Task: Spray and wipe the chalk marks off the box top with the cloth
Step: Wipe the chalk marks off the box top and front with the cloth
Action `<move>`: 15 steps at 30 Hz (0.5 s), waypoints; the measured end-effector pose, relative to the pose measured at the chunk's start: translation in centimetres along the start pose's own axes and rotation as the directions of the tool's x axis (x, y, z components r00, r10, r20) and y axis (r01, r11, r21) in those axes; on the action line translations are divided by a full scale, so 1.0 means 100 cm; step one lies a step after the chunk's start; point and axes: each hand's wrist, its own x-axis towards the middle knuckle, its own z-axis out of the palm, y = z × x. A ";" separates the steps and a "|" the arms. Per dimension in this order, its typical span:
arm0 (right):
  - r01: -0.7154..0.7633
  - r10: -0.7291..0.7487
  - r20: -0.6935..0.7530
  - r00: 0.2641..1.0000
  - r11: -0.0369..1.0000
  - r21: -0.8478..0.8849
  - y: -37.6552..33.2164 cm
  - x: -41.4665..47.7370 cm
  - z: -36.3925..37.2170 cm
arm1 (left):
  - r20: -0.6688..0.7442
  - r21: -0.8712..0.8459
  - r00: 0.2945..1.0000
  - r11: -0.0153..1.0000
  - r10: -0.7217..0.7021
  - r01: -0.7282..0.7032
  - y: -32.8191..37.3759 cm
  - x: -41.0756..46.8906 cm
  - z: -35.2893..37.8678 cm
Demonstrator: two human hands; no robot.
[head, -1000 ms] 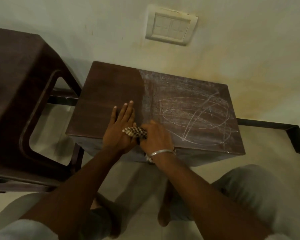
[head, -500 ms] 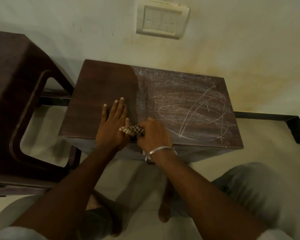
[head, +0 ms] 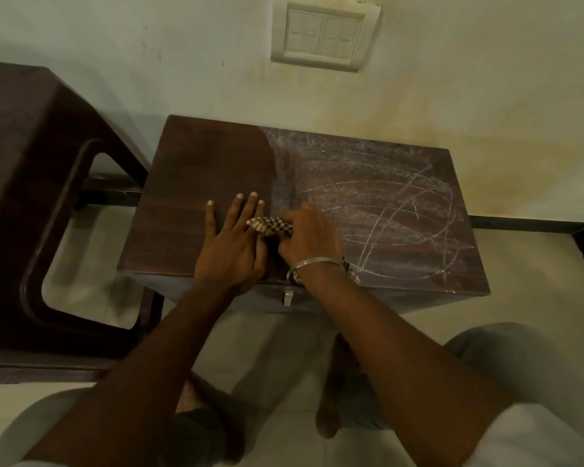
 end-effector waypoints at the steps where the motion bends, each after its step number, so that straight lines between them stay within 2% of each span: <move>1: 0.007 -0.007 0.002 1.000 1.000 -0.009 0.002 -0.006 0.001 | 0.000 -0.004 1.000 1.000 0.000 0.000 -0.001 0.000 0.000; 4: 0.033 -0.033 0.004 0.999 0.999 -0.034 0.011 -0.019 0.006 | -0.004 -0.003 1.000 1.000 0.005 -0.005 -0.001 -0.002 0.001; 9: 0.030 -0.031 -0.006 1.000 0.998 -0.052 0.001 0.027 0.003 | -0.010 -0.004 1.000 1.000 -0.007 0.007 0.002 0.000 -0.001; 15: 0.065 -0.068 -0.040 0.997 0.996 -0.058 0.009 0.023 0.011 | -0.022 0.005 1.000 1.000 -0.021 0.021 0.003 -0.001 -0.001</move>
